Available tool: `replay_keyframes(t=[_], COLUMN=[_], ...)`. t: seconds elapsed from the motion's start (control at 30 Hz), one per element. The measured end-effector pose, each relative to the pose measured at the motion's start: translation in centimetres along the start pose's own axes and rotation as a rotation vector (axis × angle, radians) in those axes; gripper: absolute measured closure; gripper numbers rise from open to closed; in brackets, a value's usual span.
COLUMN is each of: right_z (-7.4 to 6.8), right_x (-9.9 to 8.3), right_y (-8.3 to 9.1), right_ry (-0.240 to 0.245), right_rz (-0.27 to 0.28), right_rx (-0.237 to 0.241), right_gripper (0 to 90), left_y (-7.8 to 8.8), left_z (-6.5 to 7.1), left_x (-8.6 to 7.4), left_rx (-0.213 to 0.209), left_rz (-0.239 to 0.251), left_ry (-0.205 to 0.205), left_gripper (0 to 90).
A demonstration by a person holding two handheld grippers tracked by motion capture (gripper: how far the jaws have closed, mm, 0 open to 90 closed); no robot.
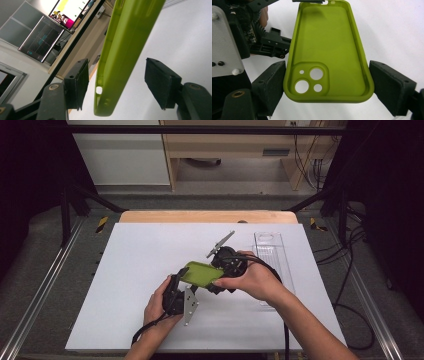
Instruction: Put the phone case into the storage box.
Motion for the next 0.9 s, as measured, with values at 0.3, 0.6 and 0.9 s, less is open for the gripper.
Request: replay_keyframes(t=[0.3,0.6,0.9], right_z=[-0.3,0.06,-0.01], right_x=[0.12,-0.17,-0.05], right_y=[0.06,0.14,0.49], right_ry=[-0.001,-0.014,-0.015], right_rz=[-0.003,-0.002,0.009], right_rx=[0.015,0.02,0.033], right_gripper=[17.2,17.2,17.0], left_y=[-0.07,0.12,0.41], left_z=[0.06,0.13,0.08], left_x=[0.35,0.55,0.99], left_rx=[-0.01,-0.013,-0.011], left_rz=[0.004,0.009,0.025], left_ry=[-0.009,-0.025,-0.041], left_gripper=[50.1,58.0,72.6])
Point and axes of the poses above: each handheld gripper's, and its own axes: y roughly backward along the jaws, x roughly out of its top, z roughly to its right, the point moved 10 cm from there along -y, roughly forward along the jaws, and after that the axes turned 4 degrees about -x, right-handed, at the moved point
